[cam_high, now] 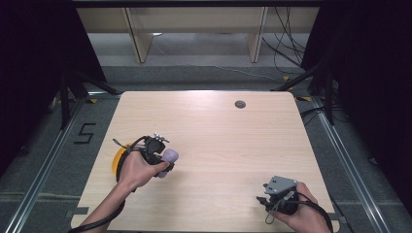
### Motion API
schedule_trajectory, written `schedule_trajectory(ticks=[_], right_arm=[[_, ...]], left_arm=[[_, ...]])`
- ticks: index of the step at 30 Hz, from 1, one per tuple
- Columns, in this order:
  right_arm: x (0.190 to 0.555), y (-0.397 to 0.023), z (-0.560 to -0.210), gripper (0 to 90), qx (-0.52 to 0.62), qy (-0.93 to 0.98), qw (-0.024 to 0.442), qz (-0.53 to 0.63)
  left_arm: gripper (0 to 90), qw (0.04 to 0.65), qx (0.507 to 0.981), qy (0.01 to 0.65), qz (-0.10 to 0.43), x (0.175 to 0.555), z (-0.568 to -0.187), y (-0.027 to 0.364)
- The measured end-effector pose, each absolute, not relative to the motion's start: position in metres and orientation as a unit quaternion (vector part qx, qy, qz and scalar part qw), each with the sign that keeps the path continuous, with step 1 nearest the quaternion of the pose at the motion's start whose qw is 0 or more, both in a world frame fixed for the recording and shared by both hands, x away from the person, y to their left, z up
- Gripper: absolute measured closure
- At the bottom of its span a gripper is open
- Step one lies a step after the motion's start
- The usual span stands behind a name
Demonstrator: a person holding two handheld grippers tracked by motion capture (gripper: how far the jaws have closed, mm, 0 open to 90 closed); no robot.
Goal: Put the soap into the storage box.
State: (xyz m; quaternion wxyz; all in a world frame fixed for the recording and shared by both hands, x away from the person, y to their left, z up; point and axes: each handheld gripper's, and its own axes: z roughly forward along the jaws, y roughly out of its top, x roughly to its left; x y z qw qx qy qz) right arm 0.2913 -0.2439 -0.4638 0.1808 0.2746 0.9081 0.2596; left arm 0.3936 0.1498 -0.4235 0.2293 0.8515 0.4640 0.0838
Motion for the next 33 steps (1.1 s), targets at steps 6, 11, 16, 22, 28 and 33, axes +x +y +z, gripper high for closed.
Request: schedule_trajectory(ticks=[6,11,16,22,28,33], right_arm=[[0.292,-0.244,-0.463,51.8,0.272,0.908,0.182,0.26],[0.292,-0.244,-0.463,51.7,0.272,0.908,0.181,0.261],[0.292,-0.244,-0.463,51.6,0.273,0.908,0.183,0.261],[0.291,-0.244,-0.463,51.6,0.276,0.906,0.184,0.262],[0.292,-0.245,-0.462,51.2,0.278,0.905,0.188,0.263],[0.292,-0.245,-0.462,49.4,0.284,0.901,0.187,0.267]], left_arm=[[49.3,0.229,0.851,0.466,0.08,0.388,-0.424,0.154],[49.3,0.227,0.85,0.468,0.079,0.383,-0.423,0.158],[49.3,0.231,0.847,0.472,0.08,0.378,-0.421,0.163],[49.3,0.236,0.842,0.478,0.085,0.371,-0.422,0.168],[49.3,0.237,0.841,0.479,0.081,0.367,-0.424,0.172],[49.2,0.242,0.836,0.484,0.084,0.363,-0.423,0.176]])
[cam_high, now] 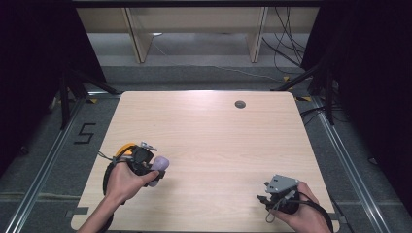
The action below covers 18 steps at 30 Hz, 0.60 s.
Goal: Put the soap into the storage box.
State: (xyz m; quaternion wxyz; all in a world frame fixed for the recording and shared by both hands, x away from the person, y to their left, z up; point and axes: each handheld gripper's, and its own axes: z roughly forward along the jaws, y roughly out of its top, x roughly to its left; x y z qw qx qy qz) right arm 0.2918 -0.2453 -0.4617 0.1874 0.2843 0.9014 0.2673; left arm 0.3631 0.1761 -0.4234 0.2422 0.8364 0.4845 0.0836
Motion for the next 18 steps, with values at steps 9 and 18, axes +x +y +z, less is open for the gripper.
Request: schedule_trajectory(ticks=[9,18], right_arm=[[0.293,-0.247,-0.46,44.1,0.298,0.896,0.187,0.27],[0.293,-0.248,-0.459,43.0,0.306,0.892,0.189,0.275]], left_arm=[[49.2,0.242,0.834,0.489,0.083,0.359,-0.421,0.182],[49.3,0.245,0.824,0.502,0.089,0.355,-0.421,0.188]])
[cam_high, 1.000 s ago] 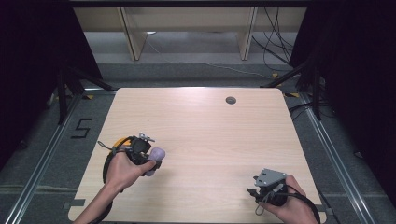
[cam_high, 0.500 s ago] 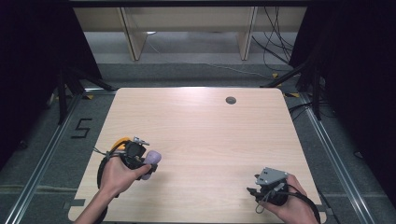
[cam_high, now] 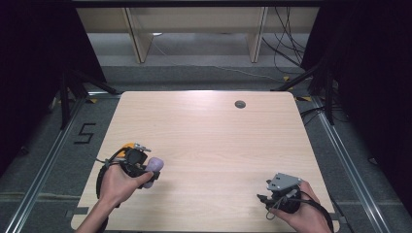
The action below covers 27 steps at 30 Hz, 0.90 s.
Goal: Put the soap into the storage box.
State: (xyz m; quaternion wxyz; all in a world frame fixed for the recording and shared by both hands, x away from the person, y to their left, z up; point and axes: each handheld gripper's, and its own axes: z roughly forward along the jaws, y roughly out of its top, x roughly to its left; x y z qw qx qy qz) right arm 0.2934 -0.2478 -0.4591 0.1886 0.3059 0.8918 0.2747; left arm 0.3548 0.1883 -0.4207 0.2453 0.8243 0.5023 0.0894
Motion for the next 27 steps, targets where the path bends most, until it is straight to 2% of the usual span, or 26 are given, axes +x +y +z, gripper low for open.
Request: schedule_trajectory(ticks=[27], right_arm=[[0.294,-0.249,-0.459,43.0,0.307,0.892,0.19,0.274]], left_arm=[[49.2,0.245,0.806,0.53,0.102,0.349,-0.411,0.215]])
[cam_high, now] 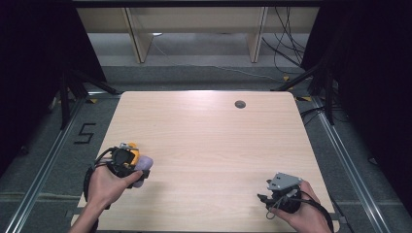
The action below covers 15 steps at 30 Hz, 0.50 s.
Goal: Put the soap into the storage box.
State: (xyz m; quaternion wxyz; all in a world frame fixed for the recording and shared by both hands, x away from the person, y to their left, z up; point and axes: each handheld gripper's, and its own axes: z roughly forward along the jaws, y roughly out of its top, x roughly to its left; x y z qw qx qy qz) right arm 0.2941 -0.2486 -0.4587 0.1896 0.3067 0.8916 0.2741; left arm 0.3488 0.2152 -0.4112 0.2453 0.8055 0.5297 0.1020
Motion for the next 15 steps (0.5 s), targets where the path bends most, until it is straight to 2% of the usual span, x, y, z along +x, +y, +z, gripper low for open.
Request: schedule_trajectory(ticks=[15], right_arm=[[0.295,-0.249,-0.458,42.5,0.309,0.888,0.194,0.278]], left_arm=[[49.3,0.244,0.797,0.542,0.105,0.352,-0.409,0.227]])
